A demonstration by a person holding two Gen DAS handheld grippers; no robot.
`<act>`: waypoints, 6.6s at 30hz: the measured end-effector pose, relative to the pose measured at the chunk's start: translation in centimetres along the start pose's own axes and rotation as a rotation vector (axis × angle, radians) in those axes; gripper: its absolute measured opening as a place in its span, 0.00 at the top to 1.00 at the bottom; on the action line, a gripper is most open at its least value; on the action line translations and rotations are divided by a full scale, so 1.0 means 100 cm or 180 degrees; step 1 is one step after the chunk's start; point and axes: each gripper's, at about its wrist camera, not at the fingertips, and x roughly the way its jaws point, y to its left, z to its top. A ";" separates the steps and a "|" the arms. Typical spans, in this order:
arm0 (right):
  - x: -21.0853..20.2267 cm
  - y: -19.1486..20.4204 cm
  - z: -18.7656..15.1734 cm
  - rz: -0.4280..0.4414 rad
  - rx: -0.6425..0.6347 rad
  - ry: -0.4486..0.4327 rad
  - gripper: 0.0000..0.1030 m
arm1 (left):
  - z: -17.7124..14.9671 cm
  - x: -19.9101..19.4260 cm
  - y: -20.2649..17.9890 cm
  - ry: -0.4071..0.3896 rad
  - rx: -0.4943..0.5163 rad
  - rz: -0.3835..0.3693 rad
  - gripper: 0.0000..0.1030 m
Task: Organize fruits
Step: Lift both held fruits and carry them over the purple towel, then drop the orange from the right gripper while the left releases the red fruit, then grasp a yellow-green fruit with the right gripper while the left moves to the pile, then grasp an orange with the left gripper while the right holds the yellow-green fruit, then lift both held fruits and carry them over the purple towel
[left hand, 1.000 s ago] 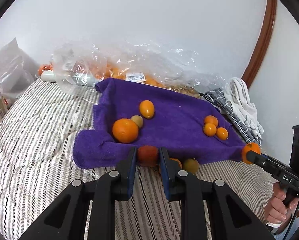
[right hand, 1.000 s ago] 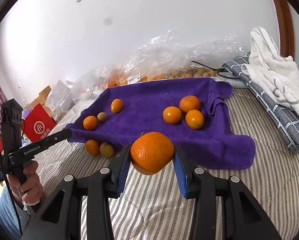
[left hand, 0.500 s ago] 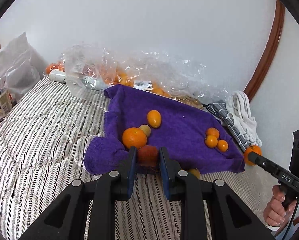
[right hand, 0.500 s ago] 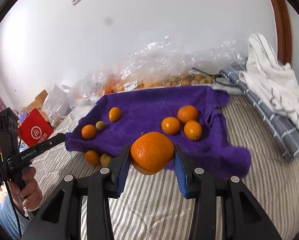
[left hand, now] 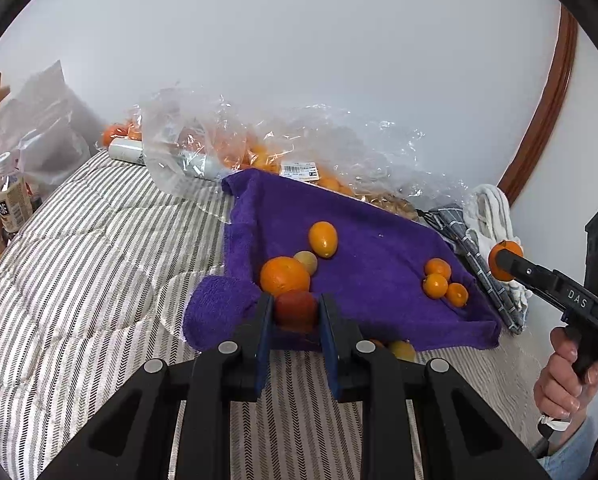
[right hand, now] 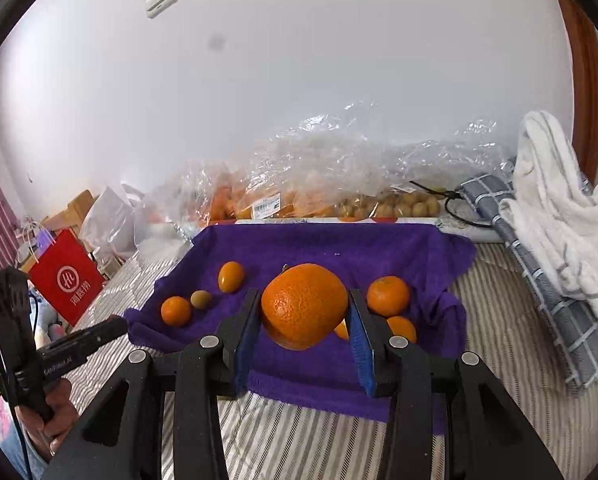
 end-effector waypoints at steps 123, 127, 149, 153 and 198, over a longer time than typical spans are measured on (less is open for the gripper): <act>0.018 -0.005 -0.081 -0.0311 -0.0110 0.0715 0.73 | -0.018 0.019 0.023 0.0731 0.0344 0.0507 0.52; 0.009 -0.007 -0.080 -0.0354 -0.0120 0.0585 0.73 | -0.018 0.013 0.016 0.0613 0.0384 0.0360 0.53; 0.000 -0.032 -0.077 -0.0197 0.0309 0.0545 0.73 | -0.025 0.062 -0.066 0.0847 0.0459 0.0208 0.52; 0.003 -0.025 -0.079 -0.0220 0.0196 0.0569 0.73 | -0.025 0.061 -0.064 0.0811 0.0417 0.0186 0.53; -0.032 -0.029 -0.046 0.0050 0.0363 0.0057 0.73 | -0.018 0.001 -0.055 -0.0047 0.0425 0.0162 0.65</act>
